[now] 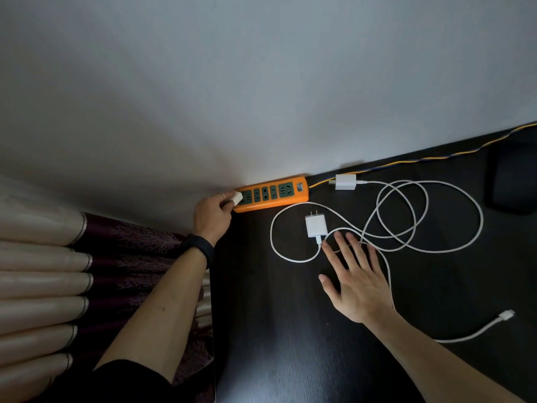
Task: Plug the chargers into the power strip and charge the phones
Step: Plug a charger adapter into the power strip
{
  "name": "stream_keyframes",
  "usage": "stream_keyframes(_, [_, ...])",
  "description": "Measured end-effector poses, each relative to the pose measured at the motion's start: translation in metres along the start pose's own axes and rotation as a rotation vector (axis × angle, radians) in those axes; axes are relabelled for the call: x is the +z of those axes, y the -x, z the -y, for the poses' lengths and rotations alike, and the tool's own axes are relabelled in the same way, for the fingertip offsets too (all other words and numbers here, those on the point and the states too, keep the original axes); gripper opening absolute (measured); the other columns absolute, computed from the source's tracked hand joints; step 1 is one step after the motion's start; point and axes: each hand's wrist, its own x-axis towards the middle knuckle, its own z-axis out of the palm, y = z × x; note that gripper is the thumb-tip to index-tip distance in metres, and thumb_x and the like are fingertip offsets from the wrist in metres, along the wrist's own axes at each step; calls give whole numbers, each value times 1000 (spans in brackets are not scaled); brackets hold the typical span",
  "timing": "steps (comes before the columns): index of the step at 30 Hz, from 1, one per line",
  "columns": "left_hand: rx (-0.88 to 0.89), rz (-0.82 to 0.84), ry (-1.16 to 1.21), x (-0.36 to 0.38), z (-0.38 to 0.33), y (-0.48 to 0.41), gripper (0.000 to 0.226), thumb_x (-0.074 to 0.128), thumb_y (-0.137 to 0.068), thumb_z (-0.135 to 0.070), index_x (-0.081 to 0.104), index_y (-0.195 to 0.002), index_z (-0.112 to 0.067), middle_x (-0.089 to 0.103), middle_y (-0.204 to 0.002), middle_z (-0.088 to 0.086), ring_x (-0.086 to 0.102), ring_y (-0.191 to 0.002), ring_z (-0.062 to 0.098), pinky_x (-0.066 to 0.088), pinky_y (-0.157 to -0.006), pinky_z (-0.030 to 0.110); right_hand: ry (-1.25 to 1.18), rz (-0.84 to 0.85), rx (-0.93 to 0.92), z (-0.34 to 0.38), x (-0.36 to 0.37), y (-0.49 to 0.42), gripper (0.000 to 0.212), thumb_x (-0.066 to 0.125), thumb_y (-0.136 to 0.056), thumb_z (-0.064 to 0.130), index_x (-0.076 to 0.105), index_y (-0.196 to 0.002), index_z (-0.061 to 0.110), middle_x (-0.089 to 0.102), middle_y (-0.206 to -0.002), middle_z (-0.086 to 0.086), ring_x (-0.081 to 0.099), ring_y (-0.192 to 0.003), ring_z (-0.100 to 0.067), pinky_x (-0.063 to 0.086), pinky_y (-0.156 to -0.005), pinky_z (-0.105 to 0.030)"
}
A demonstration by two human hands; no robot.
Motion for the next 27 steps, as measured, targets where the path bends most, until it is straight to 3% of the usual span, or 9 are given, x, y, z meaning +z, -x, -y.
stream_keyframes(7, [86,-35,-216,-11,-6,-6,29,61,-94,-22,64,-121,-11,69,-115,8,63,-106,30,52,-86,42,2,-2,6,1,-1,1,71,33,-97,61,21,-159,30,16,-168,-5,9,-156,-26,14,-124,-54])
stream_keyframes(11, [196,-28,-322,-16,-9,-8,28,59,-95,-23,62,-122,-14,68,-117,5,64,-106,26,53,-85,39,0,5,10,1,-1,0,72,33,-97,61,19,-160,31,15,-169,-5,9,-156,-26,13,-124,-53])
stream_keyframes(21, [145,55,-250,-23,-22,-12,21,72,-85,-21,65,-104,-17,70,-109,1,67,-96,19,47,-66,24,-15,18,20,2,-3,-1,72,31,-97,62,16,-160,32,11,-169,-4,6,-157,-25,11,-125,-52])
stream_keyframes(27, [191,105,-258,-29,-26,-20,15,72,-85,-21,74,-100,-18,72,-109,2,67,-96,18,49,-71,24,-21,24,24,3,-2,0,72,31,-97,62,14,-160,33,10,-169,-4,4,-157,-24,10,-125,-52])
